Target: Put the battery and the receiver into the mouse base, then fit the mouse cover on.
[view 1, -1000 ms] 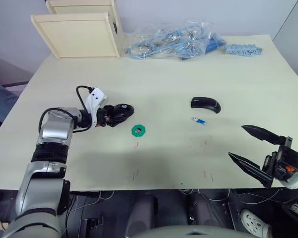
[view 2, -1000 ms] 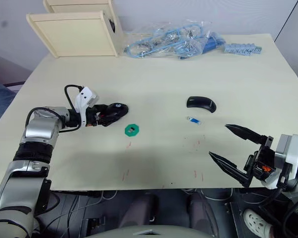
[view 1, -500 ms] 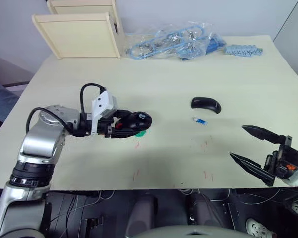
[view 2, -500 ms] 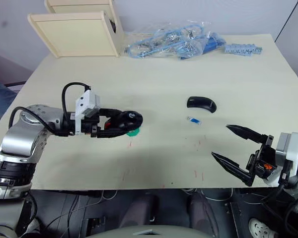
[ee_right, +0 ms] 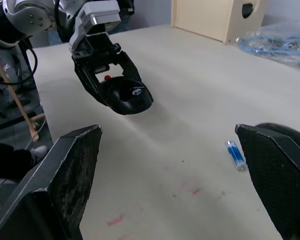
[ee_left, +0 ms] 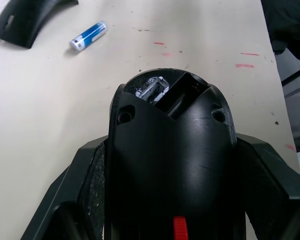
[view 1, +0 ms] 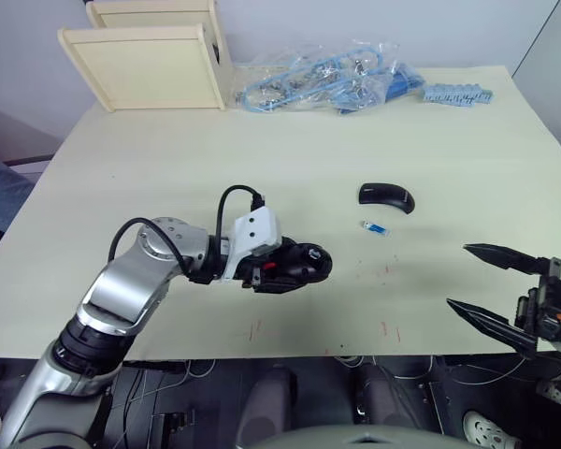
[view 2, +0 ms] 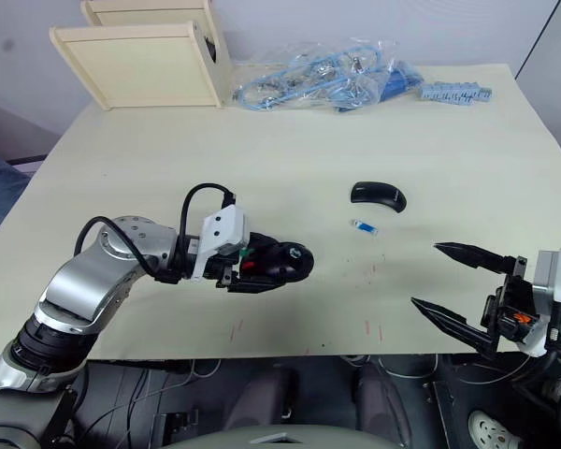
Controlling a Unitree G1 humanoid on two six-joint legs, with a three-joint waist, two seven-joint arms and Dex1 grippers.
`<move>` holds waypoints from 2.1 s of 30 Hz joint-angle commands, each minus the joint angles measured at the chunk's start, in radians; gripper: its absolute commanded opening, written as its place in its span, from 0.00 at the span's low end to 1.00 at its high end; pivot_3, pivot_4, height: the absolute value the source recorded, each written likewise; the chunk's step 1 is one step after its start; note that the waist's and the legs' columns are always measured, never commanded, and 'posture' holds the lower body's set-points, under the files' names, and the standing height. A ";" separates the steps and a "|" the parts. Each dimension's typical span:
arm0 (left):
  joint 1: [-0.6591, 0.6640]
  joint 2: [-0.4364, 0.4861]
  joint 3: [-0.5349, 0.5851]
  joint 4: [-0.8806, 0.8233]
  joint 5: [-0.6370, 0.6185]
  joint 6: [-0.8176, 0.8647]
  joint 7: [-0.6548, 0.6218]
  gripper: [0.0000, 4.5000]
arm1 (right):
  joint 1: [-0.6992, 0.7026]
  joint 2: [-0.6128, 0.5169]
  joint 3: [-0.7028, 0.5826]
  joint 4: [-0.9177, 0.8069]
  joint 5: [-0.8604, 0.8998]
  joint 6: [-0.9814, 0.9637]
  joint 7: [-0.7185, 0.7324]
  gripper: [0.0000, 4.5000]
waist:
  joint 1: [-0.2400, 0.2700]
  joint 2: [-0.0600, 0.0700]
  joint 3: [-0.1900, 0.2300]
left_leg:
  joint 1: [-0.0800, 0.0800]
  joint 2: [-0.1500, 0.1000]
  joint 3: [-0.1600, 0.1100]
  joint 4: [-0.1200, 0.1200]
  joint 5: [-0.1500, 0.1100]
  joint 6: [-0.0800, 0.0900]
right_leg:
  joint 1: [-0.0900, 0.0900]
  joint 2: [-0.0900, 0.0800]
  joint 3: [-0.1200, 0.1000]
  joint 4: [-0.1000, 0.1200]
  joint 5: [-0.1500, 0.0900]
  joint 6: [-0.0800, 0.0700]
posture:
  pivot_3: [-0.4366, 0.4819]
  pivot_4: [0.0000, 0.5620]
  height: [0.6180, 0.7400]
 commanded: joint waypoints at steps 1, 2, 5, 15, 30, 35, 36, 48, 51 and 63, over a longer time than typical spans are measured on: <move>0.005 -0.017 -0.039 -0.033 0.035 -0.027 0.031 0.65 | -0.012 -0.031 -0.045 0.016 0.019 0.005 0.050 1.00 | 0.001 0.000 0.000 | 0.000 0.000 0.000 0.000 0.000 0.000 | 0.000 0.000 0.000 0.000 0.000 0.000 | 0.48 0.27 1.00; 0.008 -0.023 -0.050 -0.030 0.043 -0.031 0.038 0.65 | -0.016 -0.039 -0.045 0.027 0.015 0.005 0.063 1.00 | 0.001 0.000 0.000 | 0.000 0.000 0.000 0.000 0.000 0.000 | 0.000 0.000 0.000 0.000 0.000 0.000 | 0.48 0.27 1.00; 0.013 -0.032 -0.069 -0.022 0.059 -0.042 0.051 0.65 | -0.026 -0.051 -0.046 0.049 0.009 0.005 0.086 1.00 | 0.002 0.000 0.000 | 0.000 0.000 0.000 0.000 0.000 0.000 | 0.000 0.000 0.000 -0.001 0.000 0.000 | 0.48 0.27 1.00; 0.043 -0.087 -0.183 0.034 0.169 -0.137 0.084 0.65 | -0.069 -0.101 -0.045 0.150 -0.033 -0.011 0.201 1.00 | 0.002 0.000 0.000 | 0.000 0.000 0.001 0.000 0.000 0.000 | 0.000 0.000 -0.001 -0.001 0.000 0.000 | 0.48 0.27 1.00; 0.055 -0.118 -0.230 0.112 0.252 -0.193 0.066 0.65 | -0.067 -0.075 -0.035 0.144 -0.059 -0.013 0.211 1.00 | 0.003 0.001 -0.001 | 0.001 0.000 0.001 0.000 0.000 0.000 | 0.002 -0.001 0.000 -0.001 0.000 0.000 | 0.48 0.27 1.00; 0.055 -0.123 -0.234 0.111 0.256 -0.186 0.060 0.65 | -0.077 -0.071 -0.027 0.140 -0.071 -0.013 0.201 1.00 | 0.003 0.001 -0.001 | 0.001 0.000 0.001 0.000 0.000 0.000 | 0.002 -0.001 0.000 -0.001 0.000 0.000 | 0.48 0.27 1.00; 0.053 -0.125 -0.234 0.112 0.256 -0.185 0.060 0.65 | -0.079 -0.071 -0.026 0.141 -0.072 -0.012 0.200 1.00 | 0.003 0.001 -0.001 | 0.001 0.000 0.001 0.000 0.000 0.000 | 0.002 -0.001 0.000 -0.001 0.000 0.000 | 0.48 0.27 1.00; 0.038 -0.136 -0.228 0.105 0.255 -0.161 0.047 0.65 | -0.183 -0.062 0.077 0.082 -0.109 0.092 -0.018 1.00 | 0.002 0.002 -0.001 | 0.001 -0.001 0.000 0.000 0.000 0.000 | 0.002 -0.001 0.000 -0.001 0.000 0.000 | 0.48 0.27 1.00; 0.036 -0.139 -0.225 0.107 0.256 -0.160 0.045 0.65 | -0.235 -0.071 0.125 0.075 -0.179 0.117 -0.113 1.00 | 0.002 0.002 -0.001 | 0.001 -0.001 0.001 0.000 0.000 0.000 | 0.002 -0.001 0.000 -0.001 0.000 0.000 | 0.48 0.27 1.00; 0.031 -0.149 -0.220 0.104 0.255 -0.149 0.038 0.65 | -0.548 -0.066 0.425 0.179 -0.287 0.322 -0.246 1.00 | 0.002 0.002 -0.001 | 0.000 -0.002 0.000 0.000 0.000 0.000 | 0.001 -0.001 -0.001 -0.001 0.000 0.000 | 0.48 0.27 1.00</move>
